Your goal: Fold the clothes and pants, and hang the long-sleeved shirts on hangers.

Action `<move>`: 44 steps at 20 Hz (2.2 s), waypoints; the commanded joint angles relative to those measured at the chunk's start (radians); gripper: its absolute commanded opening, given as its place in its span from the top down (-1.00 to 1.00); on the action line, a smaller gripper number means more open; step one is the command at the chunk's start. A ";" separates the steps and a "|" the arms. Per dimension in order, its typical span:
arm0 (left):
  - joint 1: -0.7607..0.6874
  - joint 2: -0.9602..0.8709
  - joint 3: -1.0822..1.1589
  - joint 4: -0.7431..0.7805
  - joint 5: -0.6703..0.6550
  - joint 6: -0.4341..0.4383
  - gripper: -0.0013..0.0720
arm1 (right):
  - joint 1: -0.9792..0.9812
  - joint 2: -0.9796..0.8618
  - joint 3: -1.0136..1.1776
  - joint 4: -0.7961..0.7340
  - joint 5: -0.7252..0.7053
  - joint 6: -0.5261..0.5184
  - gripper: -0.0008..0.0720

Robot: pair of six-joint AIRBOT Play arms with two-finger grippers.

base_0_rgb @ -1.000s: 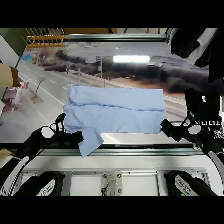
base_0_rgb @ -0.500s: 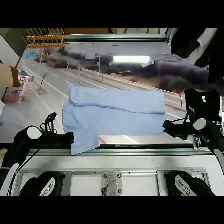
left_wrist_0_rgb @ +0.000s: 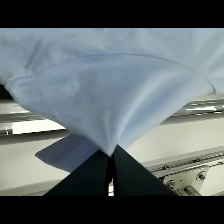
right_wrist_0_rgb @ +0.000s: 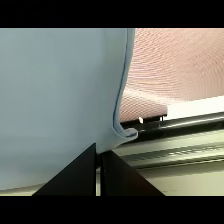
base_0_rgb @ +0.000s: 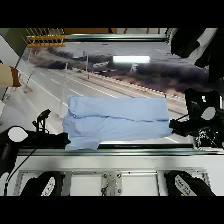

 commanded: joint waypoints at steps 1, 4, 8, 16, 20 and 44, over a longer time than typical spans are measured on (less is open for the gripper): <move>0.002 -0.140 0.149 -0.004 0.029 0.043 0.95 | 0.001 -0.064 0.100 -0.011 0.038 0.000 0.95; 0.002 -0.328 0.320 -0.004 0.069 0.090 0.95 | 0.001 -0.173 0.203 -0.010 0.045 0.000 0.95; 0.002 -0.571 0.550 -0.004 0.084 0.111 0.94 | 0.018 -0.329 0.351 -0.003 0.046 0.001 0.95; 0.002 -0.911 0.885 -0.008 0.072 0.110 0.94 | 0.039 -0.557 0.578 0.104 -0.084 0.045 0.94; 0.002 -1.010 1.027 -0.007 0.076 0.062 -0.63 | 0.038 -0.563 0.580 0.249 -0.336 0.048 -0.72; -0.473 -0.796 0.752 -0.007 0.375 -0.018 0.94 | -0.174 -0.880 0.581 0.573 0.072 -0.476 -0.83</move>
